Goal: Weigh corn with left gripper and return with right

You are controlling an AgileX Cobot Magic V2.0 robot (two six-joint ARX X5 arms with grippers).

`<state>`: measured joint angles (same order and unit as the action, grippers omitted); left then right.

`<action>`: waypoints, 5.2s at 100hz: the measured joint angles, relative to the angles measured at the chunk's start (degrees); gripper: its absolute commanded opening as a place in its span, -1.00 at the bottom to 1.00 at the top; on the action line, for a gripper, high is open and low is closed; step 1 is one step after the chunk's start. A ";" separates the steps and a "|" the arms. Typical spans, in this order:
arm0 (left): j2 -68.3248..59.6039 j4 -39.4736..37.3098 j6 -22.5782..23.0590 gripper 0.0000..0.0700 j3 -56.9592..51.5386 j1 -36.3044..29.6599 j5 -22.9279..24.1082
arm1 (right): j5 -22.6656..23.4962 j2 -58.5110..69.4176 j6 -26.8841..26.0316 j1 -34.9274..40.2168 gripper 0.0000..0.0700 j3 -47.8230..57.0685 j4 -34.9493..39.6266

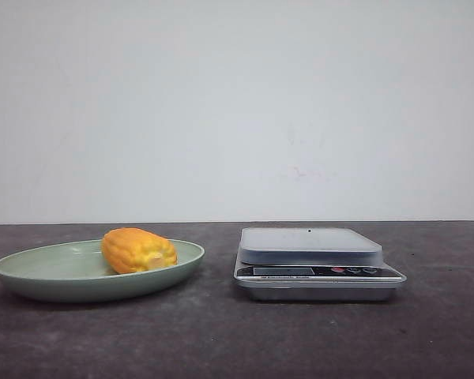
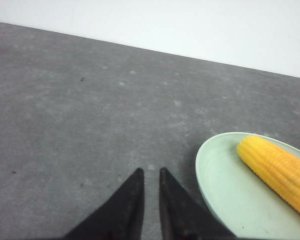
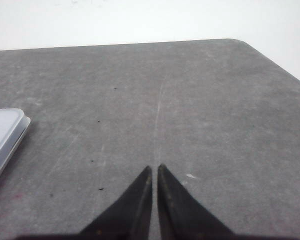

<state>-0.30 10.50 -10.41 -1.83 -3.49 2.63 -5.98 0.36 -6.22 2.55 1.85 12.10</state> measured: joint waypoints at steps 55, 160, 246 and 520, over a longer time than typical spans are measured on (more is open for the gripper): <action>0.00 -0.02 0.00 -0.98 0.00 0.00 0.00 | 0.00 0.00 0.00 0.00 -0.97 0.00 0.02; 0.00 -0.02 -0.02 -0.98 0.00 0.00 0.00 | -0.02 0.00 0.00 0.00 -0.97 -0.20 -2.91; -27.08 9.16 -6.95 0.33 -37.57 -0.02 -1.64 | 7.23 20.81 -10.03 -0.09 0.37 31.98 11.30; -109.33 6.86 -14.64 -0.99 -82.71 -41.64 -0.90 | 20.98 36.00 -5.57 0.28 0.81 49.96 27.67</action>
<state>-109.62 17.37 -25.06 -84.53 -45.12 1.74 15.00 36.36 -11.79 2.83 51.81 39.77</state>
